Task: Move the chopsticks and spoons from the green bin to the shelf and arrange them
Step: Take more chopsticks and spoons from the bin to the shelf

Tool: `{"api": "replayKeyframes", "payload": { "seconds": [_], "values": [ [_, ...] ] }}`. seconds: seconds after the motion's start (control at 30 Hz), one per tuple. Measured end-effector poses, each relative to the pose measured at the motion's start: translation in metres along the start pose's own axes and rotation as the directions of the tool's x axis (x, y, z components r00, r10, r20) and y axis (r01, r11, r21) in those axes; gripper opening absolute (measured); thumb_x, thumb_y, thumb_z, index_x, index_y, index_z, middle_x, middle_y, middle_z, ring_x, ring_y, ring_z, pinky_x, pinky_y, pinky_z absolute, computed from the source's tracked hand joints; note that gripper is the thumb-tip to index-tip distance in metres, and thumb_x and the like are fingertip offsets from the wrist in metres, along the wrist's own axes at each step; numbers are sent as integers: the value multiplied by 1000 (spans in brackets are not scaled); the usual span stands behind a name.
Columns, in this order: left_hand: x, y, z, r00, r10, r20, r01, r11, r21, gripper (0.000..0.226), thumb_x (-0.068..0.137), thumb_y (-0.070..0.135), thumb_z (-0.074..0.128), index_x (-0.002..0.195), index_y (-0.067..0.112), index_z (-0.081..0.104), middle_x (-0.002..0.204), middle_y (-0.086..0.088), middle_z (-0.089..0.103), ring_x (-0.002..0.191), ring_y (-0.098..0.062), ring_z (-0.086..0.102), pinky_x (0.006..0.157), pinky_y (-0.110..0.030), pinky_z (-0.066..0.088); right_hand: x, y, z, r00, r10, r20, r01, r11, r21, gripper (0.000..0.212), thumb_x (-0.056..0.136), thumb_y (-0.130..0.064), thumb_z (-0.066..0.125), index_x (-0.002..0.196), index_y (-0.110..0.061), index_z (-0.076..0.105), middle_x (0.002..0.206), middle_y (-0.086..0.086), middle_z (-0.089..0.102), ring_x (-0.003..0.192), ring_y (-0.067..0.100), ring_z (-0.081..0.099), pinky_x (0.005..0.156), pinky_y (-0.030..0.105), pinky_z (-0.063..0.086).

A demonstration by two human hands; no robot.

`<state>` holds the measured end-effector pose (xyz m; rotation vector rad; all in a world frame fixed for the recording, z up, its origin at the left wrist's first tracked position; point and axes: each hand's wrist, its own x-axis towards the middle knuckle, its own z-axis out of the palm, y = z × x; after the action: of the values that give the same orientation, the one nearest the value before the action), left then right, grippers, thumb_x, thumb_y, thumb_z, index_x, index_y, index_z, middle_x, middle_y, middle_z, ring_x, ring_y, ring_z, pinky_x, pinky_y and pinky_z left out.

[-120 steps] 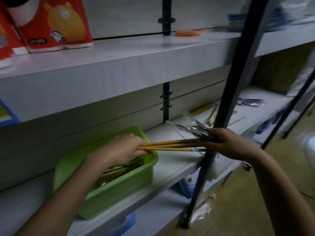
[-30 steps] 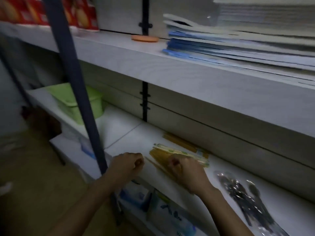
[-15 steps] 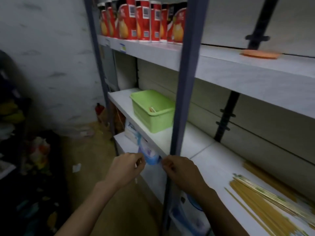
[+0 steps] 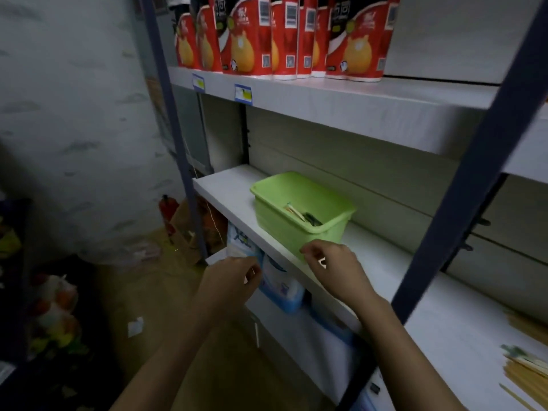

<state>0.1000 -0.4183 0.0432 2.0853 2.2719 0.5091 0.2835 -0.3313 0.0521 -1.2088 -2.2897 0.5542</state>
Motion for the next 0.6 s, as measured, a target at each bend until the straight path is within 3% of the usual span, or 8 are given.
{"api": "replayKeyframes", "payload": {
  "seconds": [0.2,0.33,0.47,0.6],
  "values": [
    [79,-42,-2,997,55,-57,-56,998,-19,29,92,38,41,100,18,61,95,1,70,85,-18,64,75,-37,54,84,7,9,996,57,-65,-56,998,10,19,92,-16,51,101,-17,67,102,4,72,92,25,66,81,37,53],
    [147,-59,-6,985,135,-109,-142,988,-59,21,94,30,46,95,14,61,90,0,68,82,-19,62,73,-32,50,146,20,18,985,150,-80,-151,988,-14,23,90,-8,49,102,-14,68,104,6,72,100,26,64,84,32,48],
    [212,-70,-5,974,203,-97,-209,977,-52,21,94,27,45,91,13,61,74,4,58,70,-15,52,63,-24,36,198,39,26,954,297,-32,-299,952,-60,26,90,-5,45,103,-13,66,109,10,69,104,30,62,87,35,48],
    [265,-81,11,950,310,-25,-311,950,-16,20,92,25,46,92,15,63,83,-5,67,77,-23,60,62,-27,40,229,58,33,902,431,39,-424,898,-117,29,92,-7,45,117,-11,60,123,14,61,114,29,57,94,31,44]
  ]
}}
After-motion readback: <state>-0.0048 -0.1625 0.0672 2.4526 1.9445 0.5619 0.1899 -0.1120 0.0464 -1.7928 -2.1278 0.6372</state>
